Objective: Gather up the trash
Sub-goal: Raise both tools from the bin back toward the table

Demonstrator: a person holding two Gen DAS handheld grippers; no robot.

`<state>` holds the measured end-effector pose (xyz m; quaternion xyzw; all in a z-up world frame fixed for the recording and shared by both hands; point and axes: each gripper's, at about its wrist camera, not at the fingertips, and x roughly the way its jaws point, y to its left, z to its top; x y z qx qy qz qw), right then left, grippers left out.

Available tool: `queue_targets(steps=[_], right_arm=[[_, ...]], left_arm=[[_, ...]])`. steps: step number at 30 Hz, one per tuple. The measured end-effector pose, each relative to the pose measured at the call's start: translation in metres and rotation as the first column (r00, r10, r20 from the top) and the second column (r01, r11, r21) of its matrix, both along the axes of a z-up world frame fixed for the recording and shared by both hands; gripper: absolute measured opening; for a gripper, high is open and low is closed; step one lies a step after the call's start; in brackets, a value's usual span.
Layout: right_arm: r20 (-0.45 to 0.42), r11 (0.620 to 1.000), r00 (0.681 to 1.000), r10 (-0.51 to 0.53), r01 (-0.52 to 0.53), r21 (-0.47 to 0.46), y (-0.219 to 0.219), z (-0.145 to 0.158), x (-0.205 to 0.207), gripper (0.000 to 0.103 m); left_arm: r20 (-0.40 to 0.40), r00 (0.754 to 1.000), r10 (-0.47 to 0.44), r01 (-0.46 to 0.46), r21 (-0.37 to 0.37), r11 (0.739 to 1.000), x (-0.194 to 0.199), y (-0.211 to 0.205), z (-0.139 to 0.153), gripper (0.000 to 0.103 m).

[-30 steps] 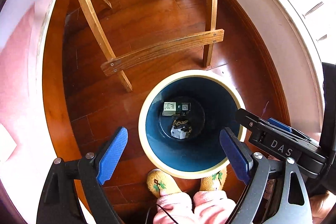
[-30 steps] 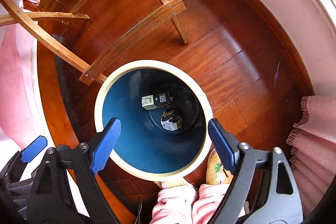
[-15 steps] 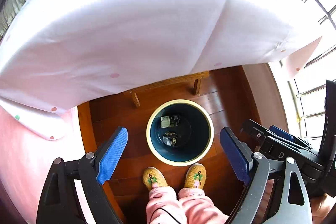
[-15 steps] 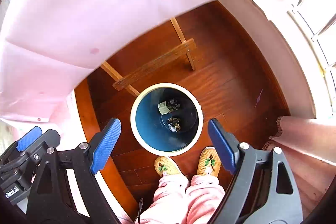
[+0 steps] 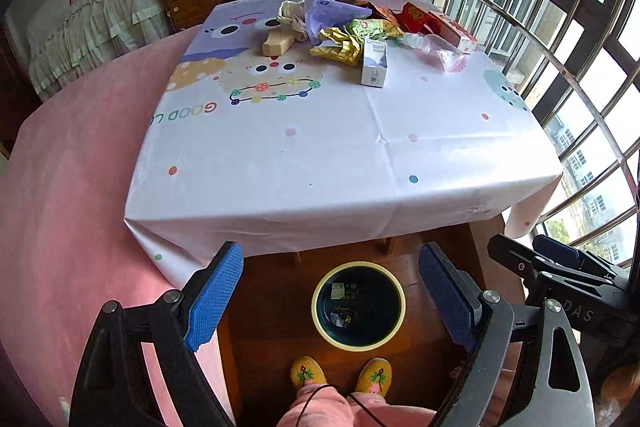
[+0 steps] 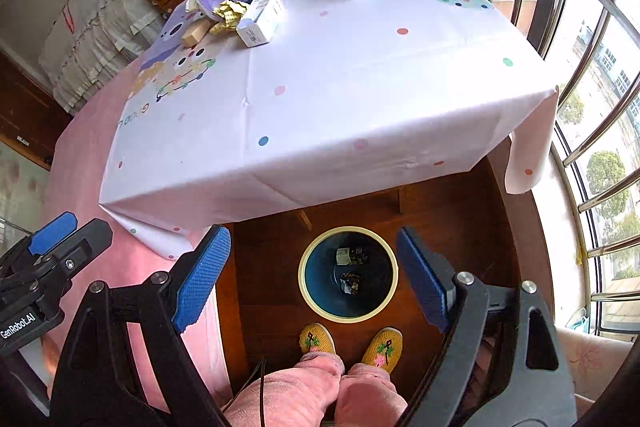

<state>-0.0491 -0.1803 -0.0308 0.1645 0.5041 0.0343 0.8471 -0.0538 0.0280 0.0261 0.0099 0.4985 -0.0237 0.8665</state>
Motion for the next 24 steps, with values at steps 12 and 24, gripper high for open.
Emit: queue_targets(steps=[12, 24], right_arm=[[0.108, 0.988, 0.983, 0.147, -0.14, -0.07, 0.04, 0.074, 0.071, 0.083], [0.014, 0.988, 0.995, 0.098, -0.096, -0.12, 0.071, 0.037, 0.183, 0.083]], left_arm=[[0.107, 0.985, 0.134, -0.14, 0.049, 0.989, 0.024, 0.037, 0.062, 0.09], [0.036, 0.996, 0.079, -0.079, -0.002, 0.997, 0.142, 0.08, 0.021, 0.088]])
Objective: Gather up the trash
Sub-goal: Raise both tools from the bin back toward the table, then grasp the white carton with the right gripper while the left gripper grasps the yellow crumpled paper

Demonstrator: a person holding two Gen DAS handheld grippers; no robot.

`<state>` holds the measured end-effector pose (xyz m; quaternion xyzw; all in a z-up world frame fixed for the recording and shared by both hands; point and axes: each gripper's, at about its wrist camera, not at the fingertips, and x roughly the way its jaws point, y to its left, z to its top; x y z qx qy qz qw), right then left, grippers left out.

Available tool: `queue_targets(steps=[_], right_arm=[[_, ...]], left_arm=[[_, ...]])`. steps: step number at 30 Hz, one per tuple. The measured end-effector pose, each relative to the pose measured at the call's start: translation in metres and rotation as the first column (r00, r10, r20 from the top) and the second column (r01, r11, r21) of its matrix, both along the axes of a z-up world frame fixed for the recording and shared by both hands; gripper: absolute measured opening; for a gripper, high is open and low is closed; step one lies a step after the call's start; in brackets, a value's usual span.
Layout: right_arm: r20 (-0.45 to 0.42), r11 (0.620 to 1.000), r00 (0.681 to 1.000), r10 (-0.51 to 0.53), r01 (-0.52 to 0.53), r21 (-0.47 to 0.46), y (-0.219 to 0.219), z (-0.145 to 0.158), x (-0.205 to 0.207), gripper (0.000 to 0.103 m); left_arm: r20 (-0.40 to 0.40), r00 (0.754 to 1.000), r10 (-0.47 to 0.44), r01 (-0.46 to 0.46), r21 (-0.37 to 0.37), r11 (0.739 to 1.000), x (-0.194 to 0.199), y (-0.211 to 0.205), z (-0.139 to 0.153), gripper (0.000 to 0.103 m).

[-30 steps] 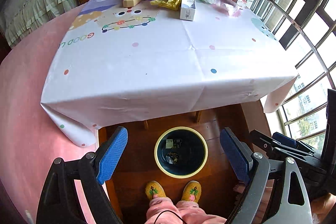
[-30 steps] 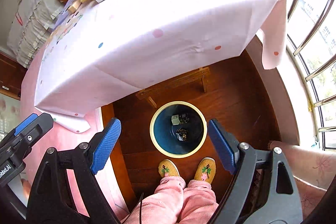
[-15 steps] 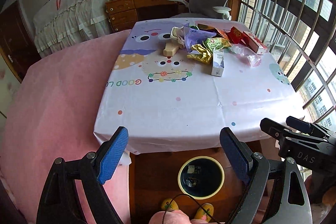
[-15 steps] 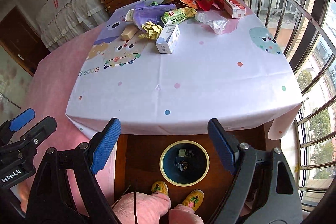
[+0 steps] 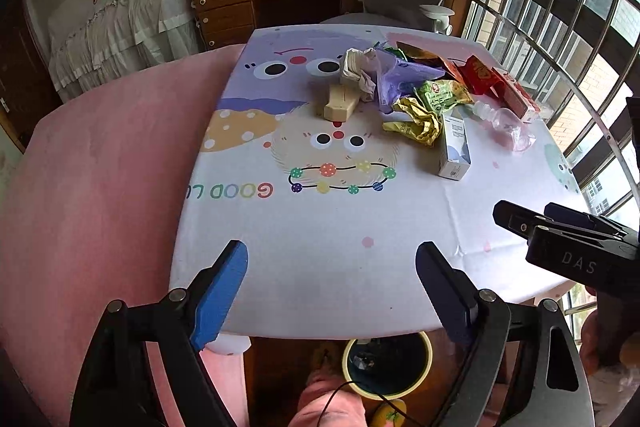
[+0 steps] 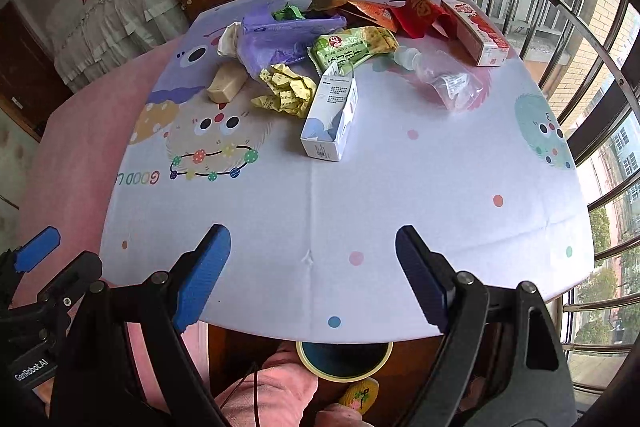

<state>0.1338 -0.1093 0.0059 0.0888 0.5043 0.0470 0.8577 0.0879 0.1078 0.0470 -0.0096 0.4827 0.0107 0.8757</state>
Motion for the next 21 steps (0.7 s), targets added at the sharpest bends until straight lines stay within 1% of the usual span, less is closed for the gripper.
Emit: queue_targets(steps=[4, 8, 12, 16, 21], right_arm=[[-0.051, 1.0, 0.998, -0.024, 0.024, -0.014, 0.012, -0.022, 0.044, 0.082], [-0.063, 0.999, 0.997, -0.044, 0.043, -0.024, 0.025, -0.039, 0.083, 0.081], [-0.074, 0.996, 0.994, -0.076, 0.073, -0.043, 0.034, -0.053, 0.114, 0.079], [-0.077, 0.992, 0.99, -0.119, 0.115, -0.057, 0.034, -0.061, 0.134, 0.076], [-0.104, 0.989, 0.985, -0.137, 0.13, -0.071, 0.031, -0.074, 0.145, 0.064]], left_arm=[[-0.02, 0.999, -0.037, 0.036, -0.009, 0.999, 0.047, 0.011, -0.016, 0.088], [-0.065, 0.996, -0.065, 0.063, -0.023, 0.998, 0.087, 0.024, -0.038, 0.088], [-0.105, 0.991, -0.082, 0.076, -0.061, 0.995, 0.113, 0.035, -0.055, 0.088], [-0.127, 0.986, -0.103, 0.092, -0.093, 0.991, 0.132, 0.039, -0.066, 0.088], [-0.134, 0.98, -0.146, 0.127, -0.14, 0.982, 0.154, 0.032, -0.069, 0.088]])
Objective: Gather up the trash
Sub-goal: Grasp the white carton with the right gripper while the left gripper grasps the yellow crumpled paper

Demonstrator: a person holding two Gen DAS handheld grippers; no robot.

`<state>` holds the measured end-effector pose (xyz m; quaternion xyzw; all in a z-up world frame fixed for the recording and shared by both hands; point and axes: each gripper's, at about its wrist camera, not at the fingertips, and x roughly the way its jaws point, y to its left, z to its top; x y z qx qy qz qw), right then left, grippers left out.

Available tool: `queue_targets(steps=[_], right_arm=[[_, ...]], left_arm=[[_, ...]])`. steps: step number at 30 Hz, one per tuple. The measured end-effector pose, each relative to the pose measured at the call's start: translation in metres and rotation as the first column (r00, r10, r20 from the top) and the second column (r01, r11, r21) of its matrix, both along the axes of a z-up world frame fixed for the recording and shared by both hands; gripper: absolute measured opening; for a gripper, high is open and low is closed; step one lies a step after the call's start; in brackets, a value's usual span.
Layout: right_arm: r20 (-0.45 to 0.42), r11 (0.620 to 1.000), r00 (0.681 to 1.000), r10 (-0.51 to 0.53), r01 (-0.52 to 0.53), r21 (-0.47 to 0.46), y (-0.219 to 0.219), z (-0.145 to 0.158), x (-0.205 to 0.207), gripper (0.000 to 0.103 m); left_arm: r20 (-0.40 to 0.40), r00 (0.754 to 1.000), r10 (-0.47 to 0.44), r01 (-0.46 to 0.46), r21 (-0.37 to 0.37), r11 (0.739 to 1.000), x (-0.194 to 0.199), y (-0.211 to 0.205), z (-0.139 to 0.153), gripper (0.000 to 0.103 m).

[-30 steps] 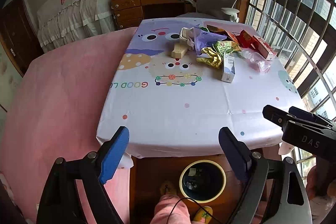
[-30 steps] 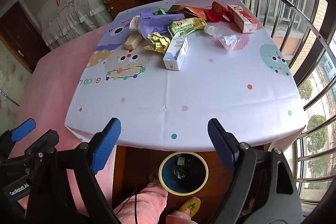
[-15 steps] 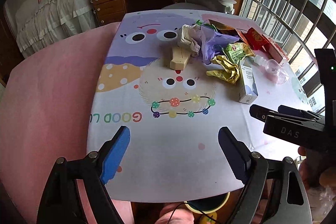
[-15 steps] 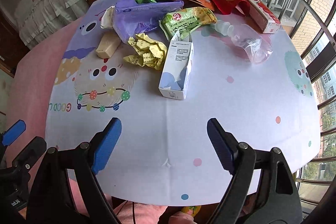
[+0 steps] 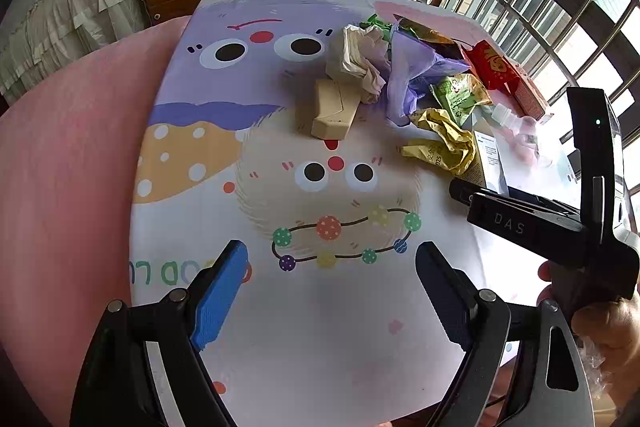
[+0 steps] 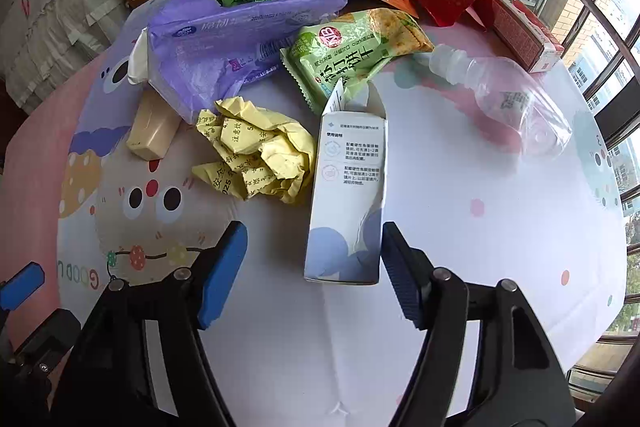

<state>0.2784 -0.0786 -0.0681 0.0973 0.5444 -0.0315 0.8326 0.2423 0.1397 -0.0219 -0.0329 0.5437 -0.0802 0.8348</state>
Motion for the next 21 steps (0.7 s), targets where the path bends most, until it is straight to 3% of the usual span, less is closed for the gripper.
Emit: queue_targets(steps=[2, 6, 8, 14, 21], right_arm=[[-0.003, 1.0, 1.0, -0.01, 0.01, -0.005, -0.004, -0.005, 0.001, 0.059], [-0.001, 1.0, 1.0, -0.017, 0.017, -0.018, -0.015, -0.012, 0.003, 0.035], [0.003, 1.0, 1.0, -0.014, 0.014, -0.006, -0.022, -0.012, 0.001, 0.031], [0.03, 0.996, 0.996, -0.081, 0.079, 0.051, -0.05, -0.006, -0.01, 0.031], [0.051, 0.988, 0.99, -0.133, 0.129, 0.085, -0.067, 0.004, -0.022, 0.03]], left_arm=[[-0.003, 1.0, -0.02, 0.02, -0.02, 1.0, 0.009, -0.007, 0.0, 0.088], [-0.024, 0.998, -0.052, 0.05, -0.059, 0.997, 0.029, -0.025, -0.003, 0.088], [-0.038, 0.997, -0.064, 0.061, -0.081, 0.995, 0.04, -0.037, -0.005, 0.088], [-0.082, 0.993, -0.081, 0.07, -0.125, 0.99, 0.078, -0.076, -0.014, 0.088], [-0.143, 0.99, 0.007, -0.022, -0.102, 0.995, 0.119, -0.099, -0.04, 0.088]])
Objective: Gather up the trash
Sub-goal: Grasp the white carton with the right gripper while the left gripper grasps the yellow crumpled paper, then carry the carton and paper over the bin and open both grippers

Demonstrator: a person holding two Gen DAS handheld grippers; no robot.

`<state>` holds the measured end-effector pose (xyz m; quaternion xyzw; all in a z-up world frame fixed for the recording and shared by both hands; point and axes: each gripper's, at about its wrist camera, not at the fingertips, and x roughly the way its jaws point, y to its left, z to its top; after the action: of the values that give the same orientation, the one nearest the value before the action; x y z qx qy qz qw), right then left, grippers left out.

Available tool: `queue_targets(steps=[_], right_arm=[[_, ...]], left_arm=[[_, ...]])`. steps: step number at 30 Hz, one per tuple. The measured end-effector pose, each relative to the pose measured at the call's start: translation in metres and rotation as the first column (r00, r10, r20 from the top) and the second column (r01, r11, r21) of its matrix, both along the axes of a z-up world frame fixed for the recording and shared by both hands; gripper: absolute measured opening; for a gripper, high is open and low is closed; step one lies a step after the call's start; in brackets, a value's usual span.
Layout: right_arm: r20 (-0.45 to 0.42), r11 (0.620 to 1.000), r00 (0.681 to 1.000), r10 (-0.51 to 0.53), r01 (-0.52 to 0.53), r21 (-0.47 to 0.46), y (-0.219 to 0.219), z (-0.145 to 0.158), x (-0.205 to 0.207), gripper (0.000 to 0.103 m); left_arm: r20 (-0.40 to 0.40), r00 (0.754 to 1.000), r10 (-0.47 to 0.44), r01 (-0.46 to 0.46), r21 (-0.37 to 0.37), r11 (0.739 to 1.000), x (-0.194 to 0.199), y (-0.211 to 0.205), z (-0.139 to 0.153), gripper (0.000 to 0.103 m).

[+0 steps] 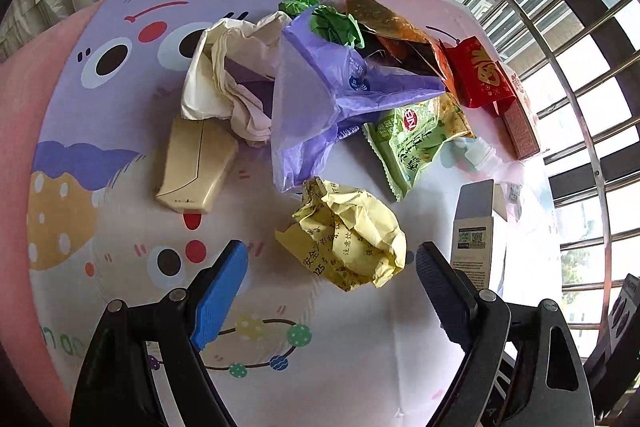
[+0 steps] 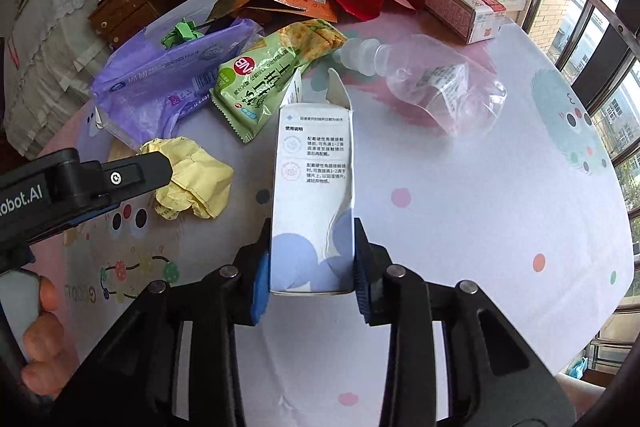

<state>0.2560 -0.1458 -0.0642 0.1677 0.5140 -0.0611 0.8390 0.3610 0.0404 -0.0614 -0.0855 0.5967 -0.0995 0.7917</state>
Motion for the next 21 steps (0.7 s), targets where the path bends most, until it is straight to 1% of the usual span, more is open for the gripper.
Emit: queue_targets(steps=[1, 2, 5, 6, 7, 9, 10, 14, 17, 19, 21], right_arm=[[0.003, 1.0, 1.0, -0.003, 0.003, 0.0, -0.001, 0.001, -0.003, 0.03], [0.004, 1.0, 1.0, -0.007, 0.007, 0.001, -0.001, 0.002, -0.006, 0.03], [0.003, 1.0, 1.0, -0.013, 0.013, 0.007, -0.001, 0.003, -0.014, 0.03], [0.002, 1.0, 1.0, -0.014, 0.014, 0.007, -0.001, 0.003, -0.016, 0.03], [0.001, 1.0, 1.0, -0.013, 0.013, 0.007, -0.001, 0.003, -0.018, 0.03], [0.0, 1.0, 1.0, -0.009, 0.009, 0.005, -0.001, 0.003, -0.022, 0.03], [0.0, 1.0, 1.0, -0.007, 0.007, 0.006, -0.001, 0.004, -0.024, 0.03], [0.0, 1.0, 1.0, 0.014, -0.014, 0.019, 0.0, 0.003, -0.037, 0.03], [0.011, 0.999, 0.999, 0.04, -0.041, 0.03, -0.001, 0.005, -0.047, 0.03], [0.026, 0.997, 0.998, 0.059, -0.06, 0.039, -0.002, 0.009, -0.057, 0.03], [0.042, 0.995, 0.995, 0.087, -0.089, 0.05, -0.003, 0.013, -0.069, 0.03]], left_arm=[[-0.002, 1.0, 0.011, -0.011, 0.014, 1.0, 0.005, -0.002, -0.004, 0.086], [-0.007, 1.0, 0.016, -0.016, 0.029, 0.999, 0.009, -0.005, -0.009, 0.081], [-0.02, 1.0, 0.004, -0.004, 0.022, 1.0, 0.015, -0.014, -0.019, 0.073], [-0.013, 1.0, -0.001, 0.001, 0.032, 0.999, 0.016, -0.018, -0.02, 0.073], [-0.001, 1.0, -0.005, 0.005, 0.043, 0.999, 0.017, -0.021, -0.02, 0.071], [0.021, 1.0, -0.019, 0.018, 0.054, 0.998, 0.015, -0.027, -0.018, 0.063], [0.029, 0.999, -0.027, 0.026, 0.053, 0.998, 0.013, -0.029, -0.017, 0.056], [0.06, 0.996, -0.061, 0.056, 0.086, 0.995, -0.002, -0.035, -0.013, 0.053], [0.065, 0.995, -0.072, 0.064, 0.109, 0.992, -0.019, -0.039, -0.009, 0.052], [0.073, 0.995, -0.071, 0.061, 0.129, 0.99, -0.035, -0.039, -0.006, 0.052], [0.084, 0.995, -0.057, 0.045, 0.134, 0.99, -0.054, -0.036, 0.001, 0.052]])
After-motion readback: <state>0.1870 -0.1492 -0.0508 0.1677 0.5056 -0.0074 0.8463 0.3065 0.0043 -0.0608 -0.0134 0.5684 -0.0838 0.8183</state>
